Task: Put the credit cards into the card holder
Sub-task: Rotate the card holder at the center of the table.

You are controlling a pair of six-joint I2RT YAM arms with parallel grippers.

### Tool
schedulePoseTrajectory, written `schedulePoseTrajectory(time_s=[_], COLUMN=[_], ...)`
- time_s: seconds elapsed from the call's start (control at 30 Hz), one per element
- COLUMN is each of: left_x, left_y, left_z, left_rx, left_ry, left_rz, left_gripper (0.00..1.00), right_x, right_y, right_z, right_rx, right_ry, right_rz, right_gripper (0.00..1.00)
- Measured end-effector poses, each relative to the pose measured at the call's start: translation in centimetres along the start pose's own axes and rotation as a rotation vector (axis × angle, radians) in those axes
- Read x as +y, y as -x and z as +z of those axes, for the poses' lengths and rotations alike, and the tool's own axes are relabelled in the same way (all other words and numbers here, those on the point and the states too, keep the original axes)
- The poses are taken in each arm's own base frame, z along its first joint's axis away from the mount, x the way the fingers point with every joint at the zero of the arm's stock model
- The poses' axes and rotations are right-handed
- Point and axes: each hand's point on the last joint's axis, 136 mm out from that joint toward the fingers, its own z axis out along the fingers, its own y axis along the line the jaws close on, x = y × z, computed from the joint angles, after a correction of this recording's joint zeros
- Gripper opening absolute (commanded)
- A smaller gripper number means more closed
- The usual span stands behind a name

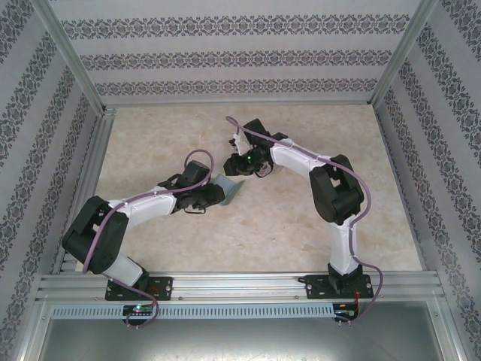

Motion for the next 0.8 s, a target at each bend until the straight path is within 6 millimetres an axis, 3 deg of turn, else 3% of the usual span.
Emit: schedulePoseTrajectory(time_s=[0.17, 0.43, 0.57, 0.8], left_x=[-0.1, -0.9, -2.1, -3.8], left_y=[0.7, 2.2, 3.2, 4.3], left_z=[-0.1, -0.6, -1.1, -0.5], left_rx=[-0.013, -0.050, -0.071, -0.064], left_ry=[0.000, -0.012, -0.036, -0.067], left_rz=[0.004, 0.015, 0.033, 0.048], left_gripper=[0.36, 0.36, 0.35, 0.35], right_x=[1.1, -0.3, 0.1, 0.1], right_y=[-0.9, -3.6, -2.6, 0.5], right_z=[-1.5, -1.0, -2.5, -7.6], right_rx=[-0.014, 0.033, -0.014, -0.170], right_ry=[0.010, -0.008, -0.012, -0.030], right_rz=[-0.018, 0.020, 0.008, -0.011], right_gripper=[0.33, 0.33, 0.34, 0.36])
